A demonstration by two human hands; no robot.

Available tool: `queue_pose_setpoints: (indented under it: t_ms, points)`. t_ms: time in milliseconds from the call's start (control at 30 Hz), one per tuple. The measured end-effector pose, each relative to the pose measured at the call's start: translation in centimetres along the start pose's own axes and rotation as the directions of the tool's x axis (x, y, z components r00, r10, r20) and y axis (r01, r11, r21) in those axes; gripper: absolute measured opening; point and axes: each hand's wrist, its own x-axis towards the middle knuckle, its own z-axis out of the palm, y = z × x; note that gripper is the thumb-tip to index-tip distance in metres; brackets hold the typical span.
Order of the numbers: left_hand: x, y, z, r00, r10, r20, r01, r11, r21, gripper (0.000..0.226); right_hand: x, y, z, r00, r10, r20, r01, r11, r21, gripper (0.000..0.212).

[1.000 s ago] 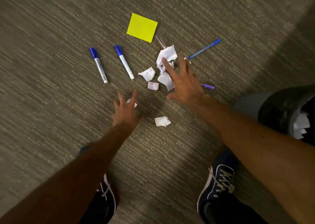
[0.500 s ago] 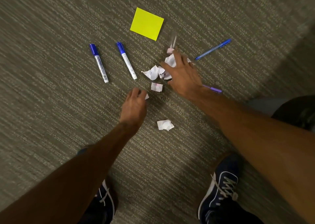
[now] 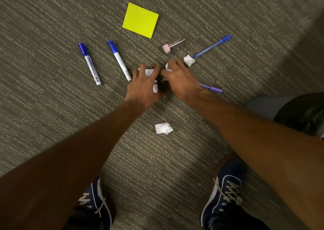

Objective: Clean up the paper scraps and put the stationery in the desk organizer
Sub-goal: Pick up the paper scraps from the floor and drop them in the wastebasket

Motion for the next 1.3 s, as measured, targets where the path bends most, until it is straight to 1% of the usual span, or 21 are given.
queue_pose_setpoints:
  t_ms: [67,200,300,367,533,600,700,767,833,900,1000,1133,1200,1300]
  points:
    - [0.2,0.2,0.0,1.000,0.004,0.003,-0.004,0.999,0.041,0.084,0.0,0.1,0.1,1.000,-0.027,-0.007,0.026,0.999,-0.028,0.032]
    - [0.4,0.2,0.0,0.998,0.026,-0.062,-0.027,0.999,-0.019,0.050,-0.8,0.2,0.6,0.998,-0.065,-0.016,0.065,0.997,-0.030,0.032]
    - [0.1,0.1,-0.4,0.994,0.052,-0.091,-0.054,0.998,-0.018,0.037,-2.0,-0.2,0.6,0.993,-0.110,-0.037,0.109,0.993,-0.038,0.031]
    - [-0.5,0.2,-0.9,0.993,0.045,-0.110,-0.048,0.999,-0.026,0.031,-3.0,-0.5,0.3,0.993,-0.108,-0.053,0.107,0.994,-0.021,0.031]
    - [-3.7,1.7,-3.2,0.984,0.045,-0.172,-0.068,0.990,-0.127,0.027,-6.3,-1.2,-1.2,0.993,-0.070,-0.094,0.075,0.996,0.054,0.030]
    - [-5.4,2.4,-4.3,0.975,0.044,-0.216,-0.078,0.985,-0.153,0.026,-8.2,-1.7,-2.3,0.988,-0.056,-0.142,0.070,0.993,0.095,0.032]
    - [-8.0,4.3,-6.6,0.951,0.063,-0.304,-0.125,0.974,-0.189,0.019,-11.4,-2.3,-4.5,0.962,-0.026,-0.271,0.087,0.972,0.216,0.037]
    - [-9.5,6.2,-8.2,0.920,0.092,-0.380,-0.185,0.959,-0.217,0.014,-13.8,-2.6,-6.1,0.925,0.013,-0.379,0.094,0.961,0.262,0.032]
    - [-11.2,8.6,-9.6,0.897,0.116,-0.426,-0.240,0.938,-0.250,0.013,-16.2,-2.6,-7.9,0.887,0.068,-0.458,0.085,0.949,0.305,0.022]
    - [-12.7,11.1,-10.8,0.888,0.122,-0.444,-0.275,0.914,-0.298,0.014,-18.8,-2.2,-9.6,0.840,0.141,-0.524,0.068,0.930,0.360,0.017]
    - [-14.7,15.2,-11.7,0.889,0.137,-0.437,-0.312,0.879,-0.361,0.017,-23.0,-0.8,-11.9,0.758,0.289,-0.585,0.000,0.897,0.442,0.015]
    - [-16.8,21.8,-12.4,0.898,0.201,-0.391,-0.362,0.843,-0.399,0.018,-28.7,2.0,-14.2,0.663,0.455,-0.594,-0.096,0.839,0.535,0.022]
    - [-17.5,25.4,-12.7,0.910,0.236,-0.342,-0.374,0.823,-0.427,0.021,-31.3,3.7,-14.7,0.629,0.544,-0.555,-0.168,0.793,0.586,0.023]
    - [-17.7,30.4,-12.2,0.904,0.306,-0.299,-0.417,0.787,-0.456,0.024,-34.5,6.4,-14.9,0.596,0.654,-0.466,-0.273,0.711,0.648,0.017]
